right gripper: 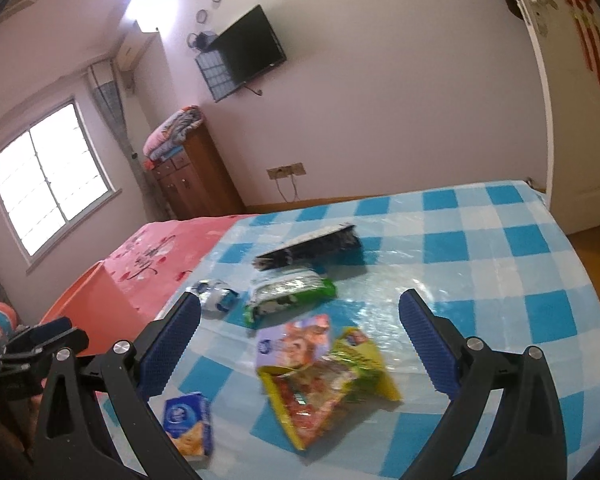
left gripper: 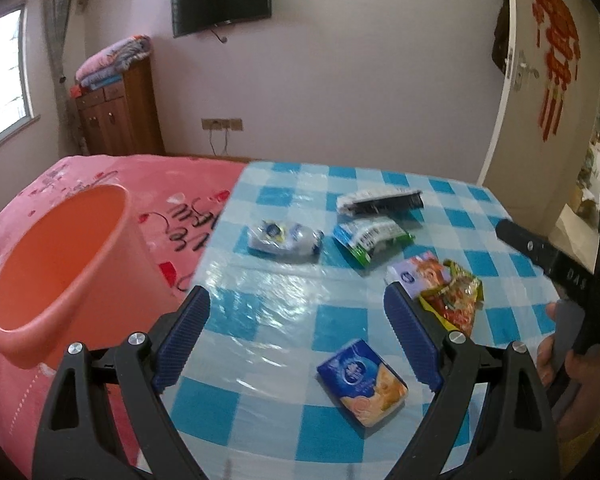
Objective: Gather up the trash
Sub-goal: 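Move both tools back over the table toward the remaining snack packs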
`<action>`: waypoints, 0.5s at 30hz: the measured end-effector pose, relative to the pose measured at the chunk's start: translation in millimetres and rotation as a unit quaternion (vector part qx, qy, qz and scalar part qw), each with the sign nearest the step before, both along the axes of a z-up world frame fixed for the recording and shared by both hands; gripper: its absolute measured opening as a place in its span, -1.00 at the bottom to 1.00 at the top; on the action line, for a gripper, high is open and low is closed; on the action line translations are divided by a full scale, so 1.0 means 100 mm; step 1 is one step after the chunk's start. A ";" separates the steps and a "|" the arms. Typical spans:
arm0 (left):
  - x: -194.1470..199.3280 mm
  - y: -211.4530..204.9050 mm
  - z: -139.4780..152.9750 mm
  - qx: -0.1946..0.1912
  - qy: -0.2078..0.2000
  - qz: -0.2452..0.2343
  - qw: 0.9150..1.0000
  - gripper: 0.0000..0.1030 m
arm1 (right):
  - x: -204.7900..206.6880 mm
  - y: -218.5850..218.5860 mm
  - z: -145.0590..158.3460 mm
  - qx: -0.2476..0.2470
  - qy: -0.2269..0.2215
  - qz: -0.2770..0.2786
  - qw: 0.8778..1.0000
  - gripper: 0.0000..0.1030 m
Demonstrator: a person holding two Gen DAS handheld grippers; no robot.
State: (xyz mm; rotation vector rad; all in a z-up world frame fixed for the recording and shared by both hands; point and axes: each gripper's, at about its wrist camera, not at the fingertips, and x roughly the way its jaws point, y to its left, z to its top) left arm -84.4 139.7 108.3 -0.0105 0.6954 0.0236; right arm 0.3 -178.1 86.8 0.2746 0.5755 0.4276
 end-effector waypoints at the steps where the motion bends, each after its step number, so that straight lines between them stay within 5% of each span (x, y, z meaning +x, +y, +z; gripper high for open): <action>1: 0.01 -0.03 -0.04 0.003 0.005 -0.003 1.000 0.73 | 0.01 -0.02 -0.02 -0.001 0.003 -0.002 1.000 0.90; 15: 0.19 -0.22 -0.68 -0.066 0.123 0.008 0.990 0.73 | 0.23 -0.22 -0.30 -0.008 0.072 0.017 0.997 0.90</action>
